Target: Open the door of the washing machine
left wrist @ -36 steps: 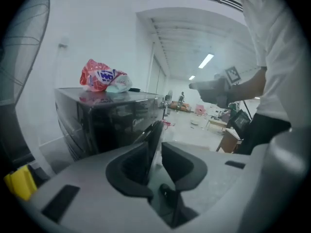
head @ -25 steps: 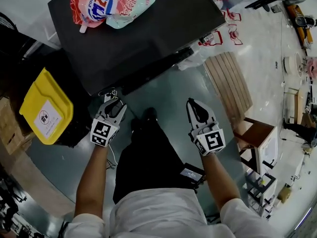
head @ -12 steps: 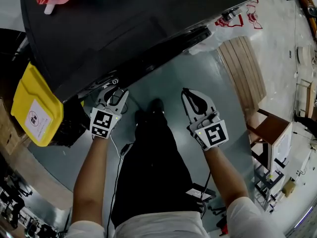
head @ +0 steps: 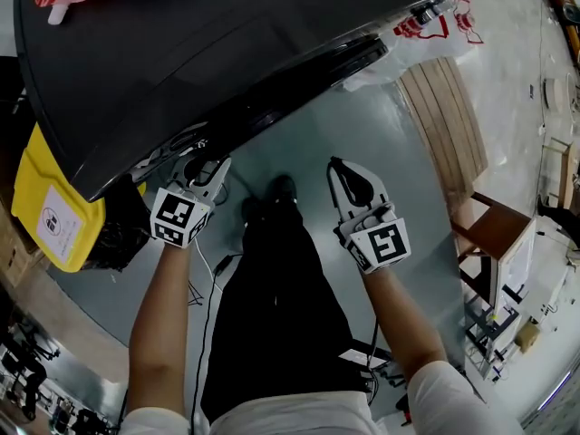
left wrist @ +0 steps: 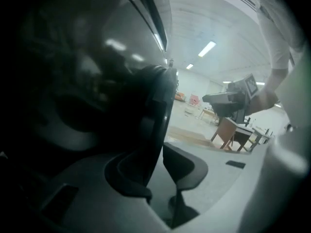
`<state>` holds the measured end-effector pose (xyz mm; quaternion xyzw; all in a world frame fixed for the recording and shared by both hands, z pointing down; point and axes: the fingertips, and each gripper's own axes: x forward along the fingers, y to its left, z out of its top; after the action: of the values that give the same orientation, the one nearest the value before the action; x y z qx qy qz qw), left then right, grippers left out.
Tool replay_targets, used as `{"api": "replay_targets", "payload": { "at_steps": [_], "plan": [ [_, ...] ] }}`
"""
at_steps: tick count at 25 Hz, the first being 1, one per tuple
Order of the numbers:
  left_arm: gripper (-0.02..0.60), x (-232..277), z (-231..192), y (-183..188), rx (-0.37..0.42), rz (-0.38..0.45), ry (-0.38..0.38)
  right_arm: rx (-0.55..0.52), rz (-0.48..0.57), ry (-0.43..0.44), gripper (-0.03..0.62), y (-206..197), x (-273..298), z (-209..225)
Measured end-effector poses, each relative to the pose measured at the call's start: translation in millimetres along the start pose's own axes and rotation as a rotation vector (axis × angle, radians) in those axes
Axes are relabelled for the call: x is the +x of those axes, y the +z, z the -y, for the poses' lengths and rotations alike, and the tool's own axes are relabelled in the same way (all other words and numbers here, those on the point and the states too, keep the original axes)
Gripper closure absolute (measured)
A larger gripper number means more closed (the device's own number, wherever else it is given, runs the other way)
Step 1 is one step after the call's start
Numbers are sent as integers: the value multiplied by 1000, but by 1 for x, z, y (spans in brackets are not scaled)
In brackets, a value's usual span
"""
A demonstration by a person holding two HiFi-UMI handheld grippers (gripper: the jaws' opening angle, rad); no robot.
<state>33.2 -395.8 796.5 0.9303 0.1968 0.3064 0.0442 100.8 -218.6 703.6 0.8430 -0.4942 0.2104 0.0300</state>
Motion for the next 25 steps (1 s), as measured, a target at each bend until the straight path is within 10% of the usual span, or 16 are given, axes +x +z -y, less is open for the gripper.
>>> {"api": "replay_targets", "payload": {
  "at_steps": [19, 25],
  "plan": [
    [474, -5, 0, -3, -79, 36, 127, 11, 4, -65, 551, -15, -62, 1],
    [485, -4, 62, -15, -94, 9, 67, 47, -32, -126, 551, -48, -121, 24]
  ]
}}
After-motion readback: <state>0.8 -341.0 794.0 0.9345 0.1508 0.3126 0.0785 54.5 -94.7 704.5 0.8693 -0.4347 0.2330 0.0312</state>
